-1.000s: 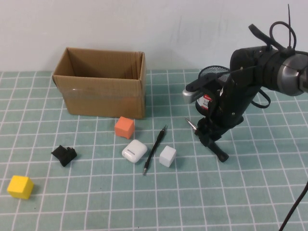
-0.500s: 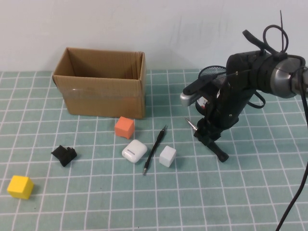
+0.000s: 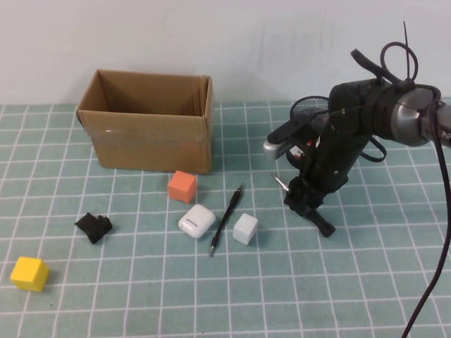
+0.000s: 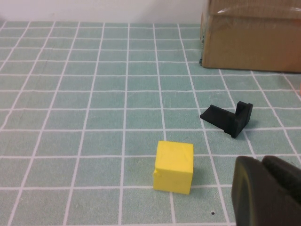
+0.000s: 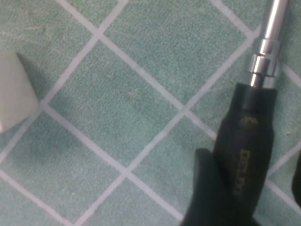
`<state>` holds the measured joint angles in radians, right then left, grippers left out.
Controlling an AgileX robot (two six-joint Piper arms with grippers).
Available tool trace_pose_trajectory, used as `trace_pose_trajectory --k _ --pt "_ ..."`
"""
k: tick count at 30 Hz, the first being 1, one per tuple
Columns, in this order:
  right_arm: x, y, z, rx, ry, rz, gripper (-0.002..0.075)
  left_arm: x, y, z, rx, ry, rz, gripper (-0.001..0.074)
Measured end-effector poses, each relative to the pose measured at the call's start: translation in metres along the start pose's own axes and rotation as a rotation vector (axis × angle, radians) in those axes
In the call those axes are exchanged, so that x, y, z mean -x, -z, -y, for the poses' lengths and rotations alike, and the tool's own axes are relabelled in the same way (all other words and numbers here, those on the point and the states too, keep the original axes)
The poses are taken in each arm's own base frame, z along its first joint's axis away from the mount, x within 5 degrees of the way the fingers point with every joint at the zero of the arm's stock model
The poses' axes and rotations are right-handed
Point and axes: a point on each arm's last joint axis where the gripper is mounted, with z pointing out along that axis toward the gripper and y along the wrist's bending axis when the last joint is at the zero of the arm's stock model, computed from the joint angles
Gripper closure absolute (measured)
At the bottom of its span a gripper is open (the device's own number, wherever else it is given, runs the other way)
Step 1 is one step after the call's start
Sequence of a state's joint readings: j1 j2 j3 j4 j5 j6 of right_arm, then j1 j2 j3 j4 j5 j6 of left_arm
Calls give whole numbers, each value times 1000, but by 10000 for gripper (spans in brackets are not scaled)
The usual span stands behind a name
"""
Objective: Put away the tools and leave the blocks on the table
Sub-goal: Pick up the black Screwdriver from the table
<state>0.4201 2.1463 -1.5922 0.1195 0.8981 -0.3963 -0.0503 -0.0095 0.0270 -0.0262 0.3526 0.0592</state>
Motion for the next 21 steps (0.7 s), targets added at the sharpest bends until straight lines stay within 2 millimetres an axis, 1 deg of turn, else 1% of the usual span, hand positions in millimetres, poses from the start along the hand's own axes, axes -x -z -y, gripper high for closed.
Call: trace_pose_trajectory --k 4,7,13,16,18,19,21 --pt "-1 -2 0 3 0 -8 445 0 0 0 0 0 0 736" --pt "-2 -6 0 10 -2 -22 447 0 0 0 0 0 0 736" --pt "-2 -8 0 13 1 -39 453 0 0 0 0 0 0 736" --pt "-2 -7 0 17 1 -48 500 0 0 0 0 0 0 736" --pt "-1 -7 -1 20 -1 -54 563 0 0 0 0 0 0 736" --pt "-2 -7 -1 21 -5 -55 575 0 0 0 0 0 0 736" --pt "-2 -6 -1 20 -16 -55 575 0 0 0 0 0 0 736"
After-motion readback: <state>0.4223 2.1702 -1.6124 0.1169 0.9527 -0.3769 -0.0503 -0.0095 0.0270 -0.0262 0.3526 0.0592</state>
